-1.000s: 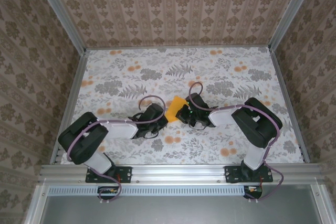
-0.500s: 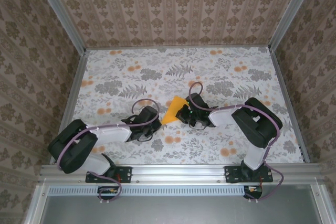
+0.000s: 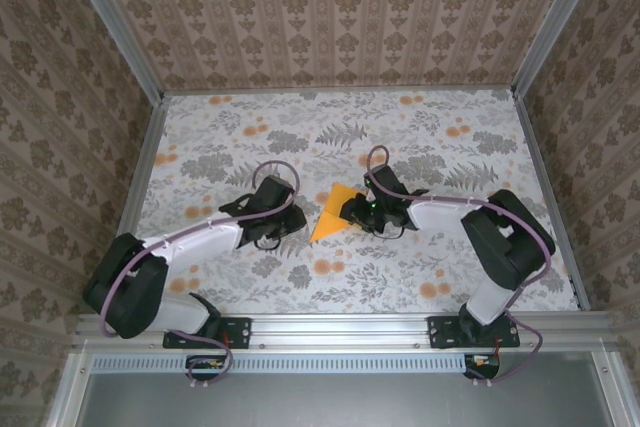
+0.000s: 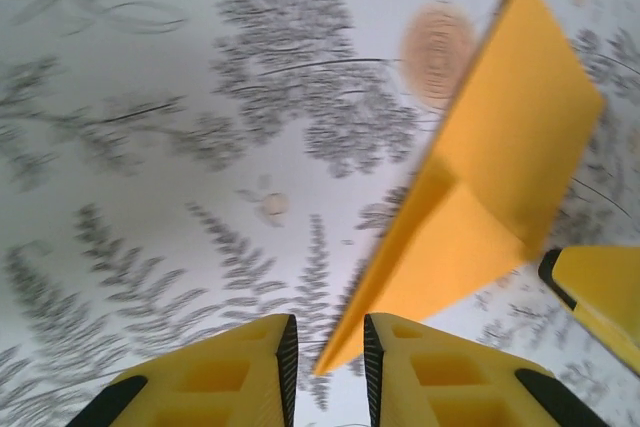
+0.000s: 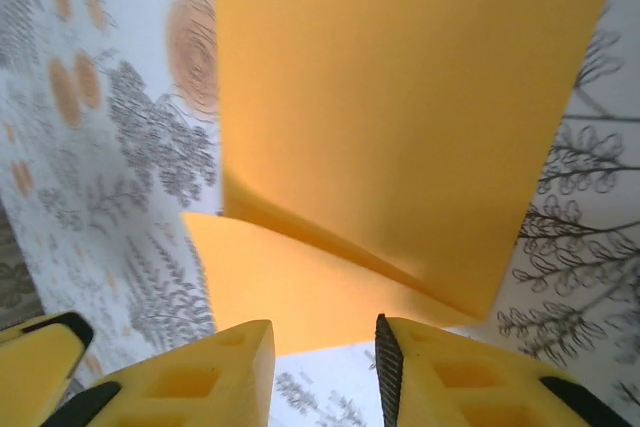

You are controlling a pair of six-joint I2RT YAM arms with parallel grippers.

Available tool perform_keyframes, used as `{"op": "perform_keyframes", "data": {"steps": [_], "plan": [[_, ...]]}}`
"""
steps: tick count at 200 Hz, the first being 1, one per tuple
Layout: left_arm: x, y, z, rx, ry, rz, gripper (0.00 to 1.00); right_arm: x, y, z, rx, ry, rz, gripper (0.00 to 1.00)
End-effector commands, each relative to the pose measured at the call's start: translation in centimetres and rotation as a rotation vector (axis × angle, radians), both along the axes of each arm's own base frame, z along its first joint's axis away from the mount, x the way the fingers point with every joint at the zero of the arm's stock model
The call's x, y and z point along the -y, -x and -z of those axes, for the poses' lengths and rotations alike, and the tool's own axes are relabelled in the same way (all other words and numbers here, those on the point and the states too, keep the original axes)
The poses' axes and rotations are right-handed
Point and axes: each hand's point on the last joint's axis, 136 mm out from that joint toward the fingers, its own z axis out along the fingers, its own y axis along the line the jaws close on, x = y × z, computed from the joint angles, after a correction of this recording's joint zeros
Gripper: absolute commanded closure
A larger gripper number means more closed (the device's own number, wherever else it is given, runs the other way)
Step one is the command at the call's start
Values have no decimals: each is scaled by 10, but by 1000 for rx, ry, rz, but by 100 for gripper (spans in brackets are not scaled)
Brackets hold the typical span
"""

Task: Fold a paper plane with a square sheet of paper (pick it up from the middle)
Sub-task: Third fold the triangle at the center of the table.

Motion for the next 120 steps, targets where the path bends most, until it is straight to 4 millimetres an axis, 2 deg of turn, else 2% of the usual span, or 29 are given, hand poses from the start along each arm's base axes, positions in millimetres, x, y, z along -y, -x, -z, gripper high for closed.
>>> {"op": "perform_keyframes", "data": {"steps": [1,33,64,120], "plan": [[26,-2,-6,27,43,174,72,19,7,-9,3,14,1,60],[47,-15,-6,27,66,241,74,27,6,-9,-9,20,21,55],[61,-23,0,3,74,285,81,27,6,-7,-18,12,38,54],[51,-33,34,-81,33,230,89,24,8,3,-64,4,36,53]]}}
